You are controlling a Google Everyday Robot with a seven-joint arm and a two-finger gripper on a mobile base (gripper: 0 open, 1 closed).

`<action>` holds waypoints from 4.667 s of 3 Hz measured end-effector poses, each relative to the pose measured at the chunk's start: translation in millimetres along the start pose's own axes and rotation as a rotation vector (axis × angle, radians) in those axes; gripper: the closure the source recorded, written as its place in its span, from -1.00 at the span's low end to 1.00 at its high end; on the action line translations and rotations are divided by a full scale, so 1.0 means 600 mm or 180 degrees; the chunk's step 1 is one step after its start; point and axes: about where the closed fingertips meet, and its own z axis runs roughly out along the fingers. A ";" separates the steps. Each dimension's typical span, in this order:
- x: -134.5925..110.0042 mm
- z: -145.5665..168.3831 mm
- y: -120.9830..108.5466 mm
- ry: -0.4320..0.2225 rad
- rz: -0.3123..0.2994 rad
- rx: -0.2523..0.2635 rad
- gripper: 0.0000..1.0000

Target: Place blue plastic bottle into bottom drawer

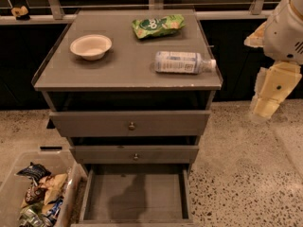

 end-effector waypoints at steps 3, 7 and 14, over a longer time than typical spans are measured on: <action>-0.081 0.087 -0.189 -0.0782 -0.0563 0.0100 -1.00; -0.151 0.145 -0.265 -0.1796 -0.0672 -0.0132 -1.00; -0.179 0.336 -0.340 -0.1343 -0.0289 -0.0696 -1.00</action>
Offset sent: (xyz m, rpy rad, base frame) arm 0.1445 0.0490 -0.0026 0.1205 -0.1006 0.2731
